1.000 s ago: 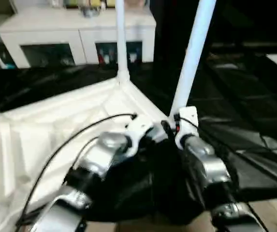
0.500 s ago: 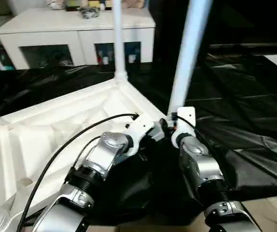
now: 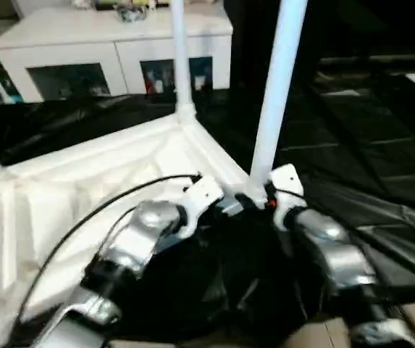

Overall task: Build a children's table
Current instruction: Rotate leg to tighten

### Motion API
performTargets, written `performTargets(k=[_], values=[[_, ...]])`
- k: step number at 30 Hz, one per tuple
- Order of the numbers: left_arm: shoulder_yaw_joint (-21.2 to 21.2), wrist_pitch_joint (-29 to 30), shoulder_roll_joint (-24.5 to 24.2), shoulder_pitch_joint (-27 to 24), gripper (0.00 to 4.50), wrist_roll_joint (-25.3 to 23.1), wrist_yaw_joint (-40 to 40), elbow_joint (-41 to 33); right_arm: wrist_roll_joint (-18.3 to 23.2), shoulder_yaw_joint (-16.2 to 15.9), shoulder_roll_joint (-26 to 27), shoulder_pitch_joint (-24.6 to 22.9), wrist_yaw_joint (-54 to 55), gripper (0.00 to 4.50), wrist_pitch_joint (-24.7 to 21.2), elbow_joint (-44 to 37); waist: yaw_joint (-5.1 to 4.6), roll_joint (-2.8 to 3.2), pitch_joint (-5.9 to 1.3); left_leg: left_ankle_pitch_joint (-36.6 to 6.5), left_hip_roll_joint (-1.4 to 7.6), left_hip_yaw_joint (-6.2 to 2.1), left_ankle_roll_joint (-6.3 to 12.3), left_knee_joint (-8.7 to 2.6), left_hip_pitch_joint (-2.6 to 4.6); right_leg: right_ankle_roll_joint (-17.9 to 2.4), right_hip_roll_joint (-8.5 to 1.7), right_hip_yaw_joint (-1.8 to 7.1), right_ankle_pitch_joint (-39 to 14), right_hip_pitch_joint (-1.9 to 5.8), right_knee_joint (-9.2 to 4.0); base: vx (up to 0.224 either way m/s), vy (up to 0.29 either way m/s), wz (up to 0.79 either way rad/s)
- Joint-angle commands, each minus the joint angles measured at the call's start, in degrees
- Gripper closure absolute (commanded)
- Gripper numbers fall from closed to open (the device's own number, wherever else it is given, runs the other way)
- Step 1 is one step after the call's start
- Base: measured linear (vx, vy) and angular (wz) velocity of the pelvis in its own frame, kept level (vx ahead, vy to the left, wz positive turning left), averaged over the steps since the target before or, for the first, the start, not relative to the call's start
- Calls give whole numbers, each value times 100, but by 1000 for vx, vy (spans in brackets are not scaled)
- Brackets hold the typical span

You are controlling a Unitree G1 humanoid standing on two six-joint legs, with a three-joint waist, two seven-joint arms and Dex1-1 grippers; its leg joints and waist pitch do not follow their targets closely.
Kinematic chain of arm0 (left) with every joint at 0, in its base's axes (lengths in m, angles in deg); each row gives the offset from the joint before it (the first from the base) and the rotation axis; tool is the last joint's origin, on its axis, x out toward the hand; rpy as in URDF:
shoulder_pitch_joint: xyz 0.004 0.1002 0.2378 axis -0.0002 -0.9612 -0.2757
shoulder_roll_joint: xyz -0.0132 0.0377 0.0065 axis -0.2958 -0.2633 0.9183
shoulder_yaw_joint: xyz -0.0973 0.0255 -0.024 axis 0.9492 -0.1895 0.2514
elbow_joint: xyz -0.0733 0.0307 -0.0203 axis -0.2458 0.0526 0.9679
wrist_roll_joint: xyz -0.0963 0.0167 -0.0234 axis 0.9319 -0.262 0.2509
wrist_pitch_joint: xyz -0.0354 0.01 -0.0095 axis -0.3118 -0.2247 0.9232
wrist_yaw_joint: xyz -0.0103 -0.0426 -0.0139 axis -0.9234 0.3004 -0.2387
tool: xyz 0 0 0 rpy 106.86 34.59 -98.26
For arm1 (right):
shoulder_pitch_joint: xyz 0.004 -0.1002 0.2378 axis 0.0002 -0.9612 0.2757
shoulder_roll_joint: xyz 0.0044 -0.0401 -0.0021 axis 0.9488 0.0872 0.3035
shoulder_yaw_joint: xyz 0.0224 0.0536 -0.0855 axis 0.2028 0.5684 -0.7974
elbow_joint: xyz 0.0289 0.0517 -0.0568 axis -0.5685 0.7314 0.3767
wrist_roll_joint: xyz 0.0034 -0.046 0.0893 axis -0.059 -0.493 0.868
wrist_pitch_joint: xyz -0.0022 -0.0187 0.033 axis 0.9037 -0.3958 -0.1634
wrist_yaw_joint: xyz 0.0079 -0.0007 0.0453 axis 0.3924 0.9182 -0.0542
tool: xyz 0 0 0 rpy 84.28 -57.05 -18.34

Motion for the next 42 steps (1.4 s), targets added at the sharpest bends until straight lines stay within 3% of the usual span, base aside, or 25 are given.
performTargets(k=[1, 7, 11, 16, 21, 22, 36, 42], values=[[-285, -202, -65, -242, 450, 167, -471, 11, 132, -267, -33, -47, -500, 32, -30, -245, 29, -129, -233, -584, 182, -33, 637, -267, -89, -1204, -328, 214, -240, 265, -417, 0, 0, 0], [-342, -246, -515, -460, 450, 387, -1185, -590, 409, -413, -543, -381, -1428, 32, -12, -795, 33, -140, -263, -336, 211, -20, 801, -221, -59, -1425, -318, 211, 425, 277, -325, 0, 0, 0], [-323, -226, -737, -548, 450, 474, -1530, -793, 522, -419, -722, -449, -1786, 32, 77, -901, 56, -146, -249, -460, 228, -6, 792, -224, -40, -1485, -335, 213, 214, 267, -339, 0, 0, 0], [-293, -163, -954, -625, 450, 570, -1786, -981, 523, -491, -951, -539, -2115, 32, 194, -963, 64, -140, -235, -630, 229, -9, 639, -238, -29, -1476, -324, 213, -44, 258, -348, 0, 0, 0], [-275, -105, -1033, -636, 450, 572, -1836, -1031, 543, -350, -969, -506, -2084, 32, 343, -832, 67, -149, -254, -453, 215, -5, 646, -206, -33, -1531, -322, 220, 280, 271, -306, 0, 0, 0], [-275, -102, -1034, -634, 450, 573, -1837, -1031, 543, -347, -972, -505, -2085, 58, 351, -824, 68, -151, -255, -422, 213, -4, 666, -199, -35, -1548, -323, 220, 349, 273, -302, 0, 0, 0], [-276, -59, -1041, -599, 450, 561, -1831, -1004, 565, -357, -988, -541, -2140, 171, 465, -717, 76, -149, -261, -397, 214, -12, 722, -174, -31, -1602, -316, 209, 378, 280, -275, 0, 0, 0], [-279, -38, -1049, -604, 450, 555, -1824, -1003, 583, -342, -943, -532, -2129, 180, 468, -669, 78, -156, -271, -322, 205, -11, 750, -157, -39, -1614, -314, 209, 473, 289, -259, 0, 0, 0]])
